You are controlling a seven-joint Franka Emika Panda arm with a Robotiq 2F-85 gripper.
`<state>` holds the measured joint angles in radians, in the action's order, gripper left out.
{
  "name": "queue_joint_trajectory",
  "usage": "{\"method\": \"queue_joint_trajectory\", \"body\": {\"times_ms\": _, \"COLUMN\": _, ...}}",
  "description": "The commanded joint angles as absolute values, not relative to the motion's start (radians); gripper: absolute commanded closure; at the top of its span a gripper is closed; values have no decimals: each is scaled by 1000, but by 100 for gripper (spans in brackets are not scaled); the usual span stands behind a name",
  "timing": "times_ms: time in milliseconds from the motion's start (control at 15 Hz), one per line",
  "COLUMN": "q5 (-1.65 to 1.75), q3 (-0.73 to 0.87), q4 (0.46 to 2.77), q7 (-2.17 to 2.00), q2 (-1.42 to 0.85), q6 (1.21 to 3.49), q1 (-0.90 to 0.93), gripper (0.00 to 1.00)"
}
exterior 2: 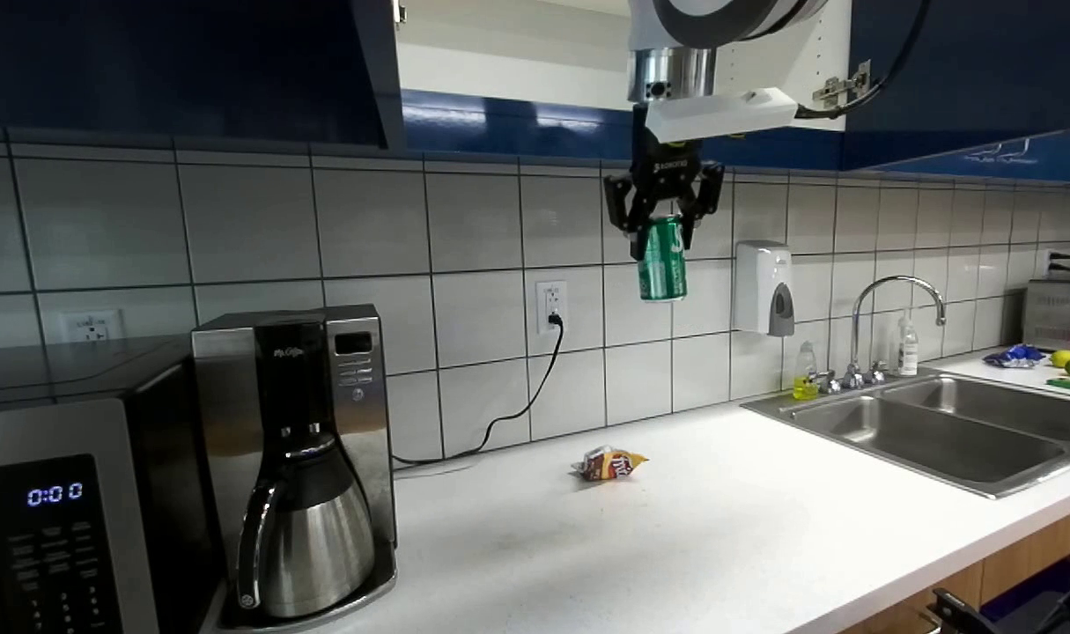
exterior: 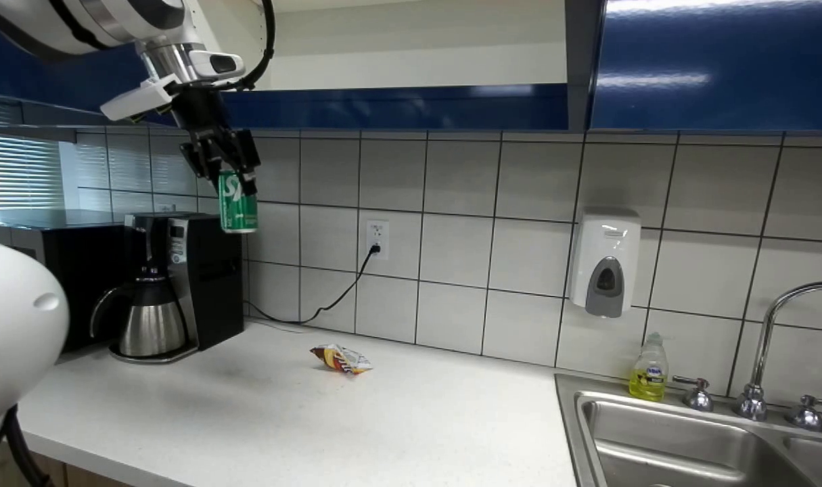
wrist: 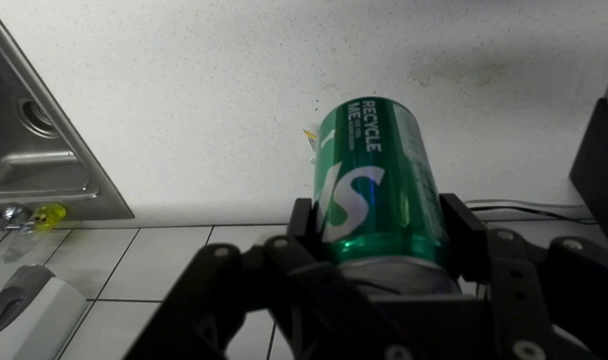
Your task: Put the can into the cupboard
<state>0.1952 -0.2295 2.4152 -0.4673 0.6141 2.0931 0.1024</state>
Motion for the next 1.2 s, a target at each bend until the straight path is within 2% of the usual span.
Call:
{"method": "queue_joint_trajectory", "body": {"times_ms": 0, "q5": 179, "q3": -253, "q4": 2351, "q7": -442, "q2": 651, "q6": 2049, "q1": 90, "gripper": 61}}
{"method": "queue_joint_trajectory", "body": {"times_ms": 1133, "q5": 190, "q3": -284, "q4": 2094, "q7": -464, "q2": 648, "q6": 1942, "q1": 59, "gripper": 61}}
